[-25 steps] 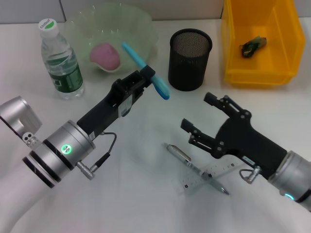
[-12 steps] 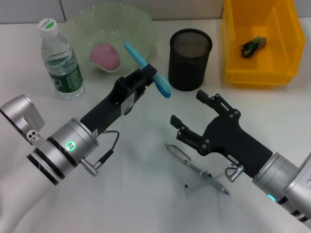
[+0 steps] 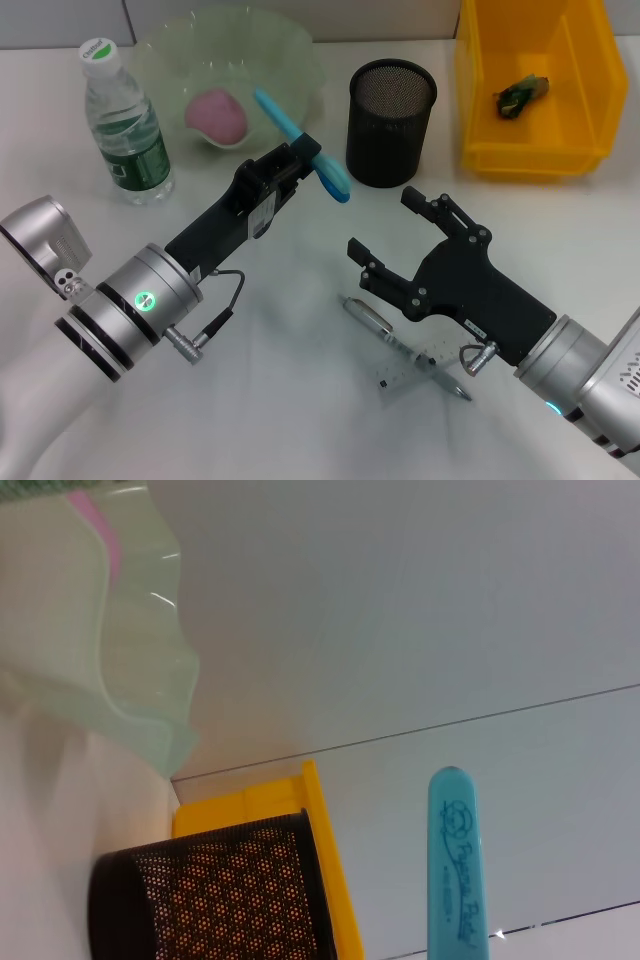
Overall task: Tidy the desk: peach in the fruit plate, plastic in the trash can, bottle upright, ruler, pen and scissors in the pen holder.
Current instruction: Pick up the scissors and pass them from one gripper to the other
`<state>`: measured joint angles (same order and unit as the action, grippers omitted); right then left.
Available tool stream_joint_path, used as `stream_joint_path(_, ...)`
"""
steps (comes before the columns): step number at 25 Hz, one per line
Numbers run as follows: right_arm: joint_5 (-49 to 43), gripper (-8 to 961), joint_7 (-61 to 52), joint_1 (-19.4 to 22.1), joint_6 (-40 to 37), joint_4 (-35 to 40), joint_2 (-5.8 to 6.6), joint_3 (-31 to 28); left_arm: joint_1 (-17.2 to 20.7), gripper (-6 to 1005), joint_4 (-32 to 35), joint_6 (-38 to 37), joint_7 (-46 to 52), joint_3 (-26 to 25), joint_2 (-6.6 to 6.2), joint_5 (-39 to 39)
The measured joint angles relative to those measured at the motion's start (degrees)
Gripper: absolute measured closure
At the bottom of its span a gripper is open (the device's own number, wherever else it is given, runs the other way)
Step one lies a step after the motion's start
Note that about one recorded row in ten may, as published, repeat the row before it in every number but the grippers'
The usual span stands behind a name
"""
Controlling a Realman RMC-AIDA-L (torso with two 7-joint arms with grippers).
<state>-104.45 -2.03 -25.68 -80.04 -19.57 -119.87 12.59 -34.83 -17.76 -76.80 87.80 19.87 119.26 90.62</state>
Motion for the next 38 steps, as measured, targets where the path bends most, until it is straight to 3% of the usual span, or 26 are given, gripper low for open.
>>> stream_joint_path(12,-0.14,155,0.06,-0.47,-0.29,0.08,0.00,-0.03,-0.06,735,0.00,0.00,0.00,-0.41,0.00,0.00)
stream_joint_path(38,-0.18,159,0.11,-6.08,4.71,0.35,0.00,-2.77,0.12,734,-1.93,-0.22,-0.74,-0.97,0.00,-0.01)
